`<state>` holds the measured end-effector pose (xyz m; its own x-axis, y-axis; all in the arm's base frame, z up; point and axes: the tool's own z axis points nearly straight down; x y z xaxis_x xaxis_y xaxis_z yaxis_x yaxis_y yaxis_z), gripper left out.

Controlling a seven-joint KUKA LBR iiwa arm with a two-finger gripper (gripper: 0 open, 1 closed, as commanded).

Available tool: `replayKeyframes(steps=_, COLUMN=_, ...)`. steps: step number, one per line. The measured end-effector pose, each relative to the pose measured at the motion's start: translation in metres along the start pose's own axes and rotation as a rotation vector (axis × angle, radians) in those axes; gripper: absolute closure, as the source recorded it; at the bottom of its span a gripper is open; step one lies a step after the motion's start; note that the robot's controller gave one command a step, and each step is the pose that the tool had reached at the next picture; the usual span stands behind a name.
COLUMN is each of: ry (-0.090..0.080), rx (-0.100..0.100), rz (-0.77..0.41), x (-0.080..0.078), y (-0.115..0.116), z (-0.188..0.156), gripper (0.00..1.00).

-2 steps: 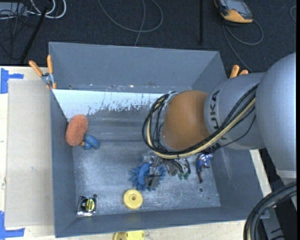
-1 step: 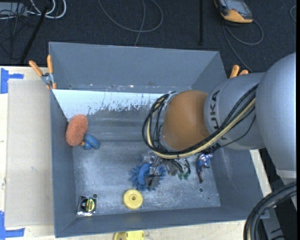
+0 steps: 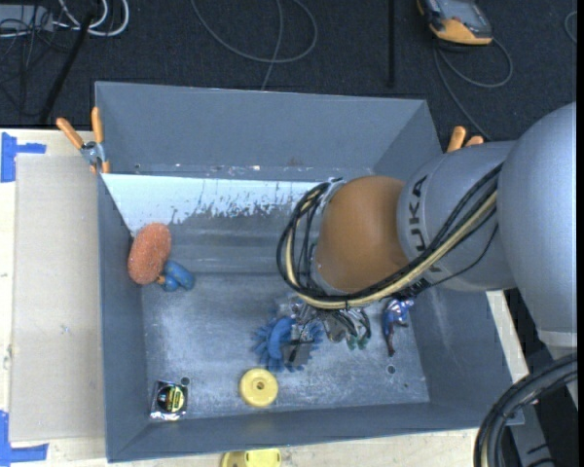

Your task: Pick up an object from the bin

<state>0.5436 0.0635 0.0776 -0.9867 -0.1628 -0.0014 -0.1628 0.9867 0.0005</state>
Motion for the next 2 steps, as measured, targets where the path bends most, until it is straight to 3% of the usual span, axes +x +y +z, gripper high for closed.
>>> replayKeyframes(steps=2, ry=0.0, rx=0.0, rz=0.0, x=0.0, y=0.0, z=0.0, gripper=1.0)
